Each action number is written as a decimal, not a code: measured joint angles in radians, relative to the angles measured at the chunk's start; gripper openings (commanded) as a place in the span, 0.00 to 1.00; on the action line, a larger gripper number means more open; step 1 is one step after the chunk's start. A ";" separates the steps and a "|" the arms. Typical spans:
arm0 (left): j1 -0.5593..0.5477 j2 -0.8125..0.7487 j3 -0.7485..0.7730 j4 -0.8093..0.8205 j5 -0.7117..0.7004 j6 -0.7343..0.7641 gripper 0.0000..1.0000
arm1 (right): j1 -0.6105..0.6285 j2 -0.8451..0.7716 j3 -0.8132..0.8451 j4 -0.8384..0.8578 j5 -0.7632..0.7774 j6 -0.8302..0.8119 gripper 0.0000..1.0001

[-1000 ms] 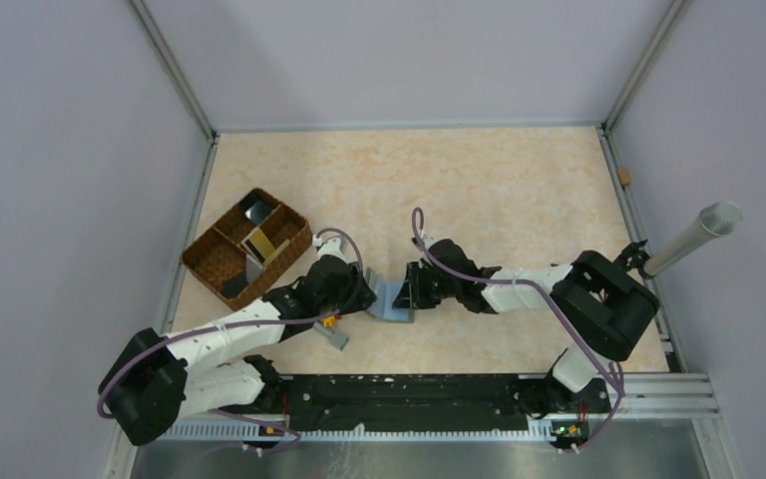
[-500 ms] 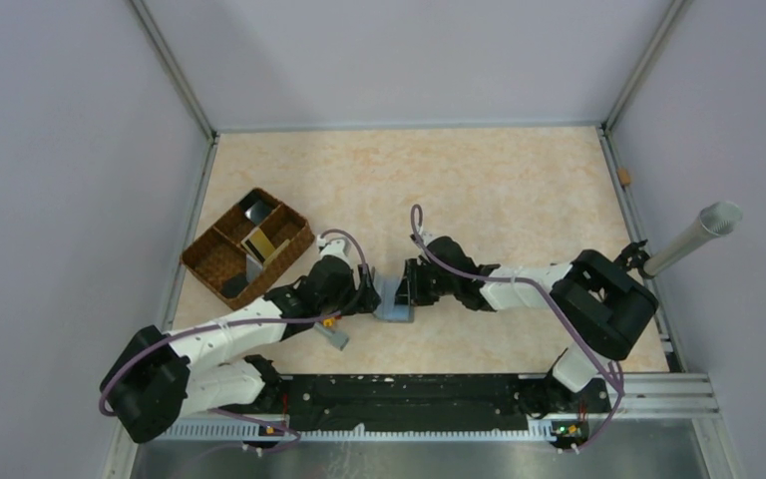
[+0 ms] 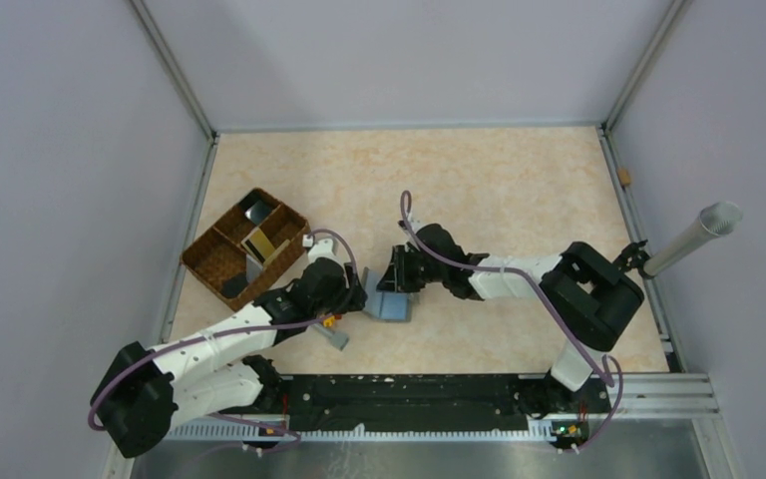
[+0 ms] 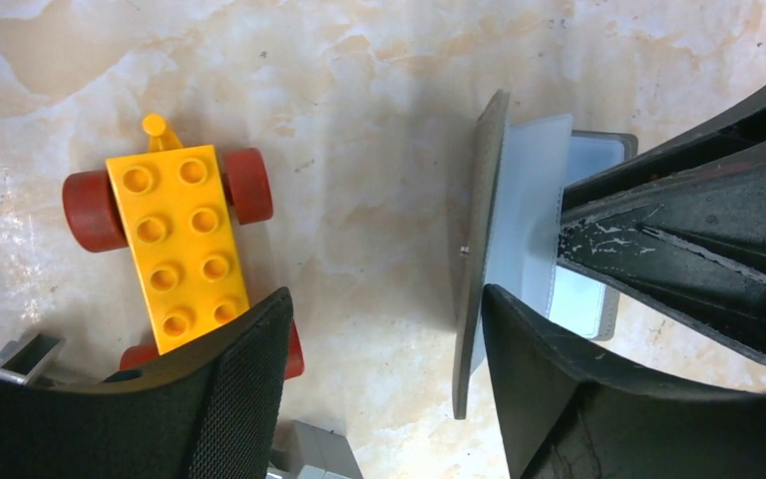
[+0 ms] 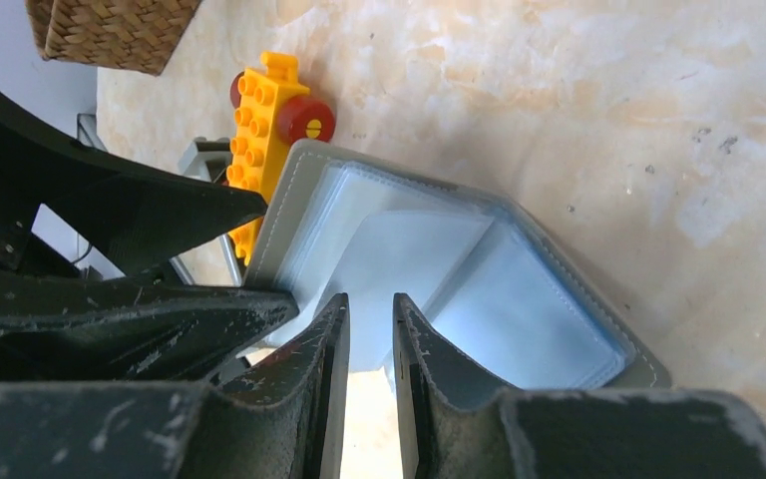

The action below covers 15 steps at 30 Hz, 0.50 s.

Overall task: Put the credit cards into the card holder
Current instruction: Open the card holder at the center of the board.

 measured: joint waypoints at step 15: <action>0.052 -0.151 0.016 -0.056 0.047 0.024 0.91 | 0.000 0.165 0.102 0.013 -0.026 -0.017 0.23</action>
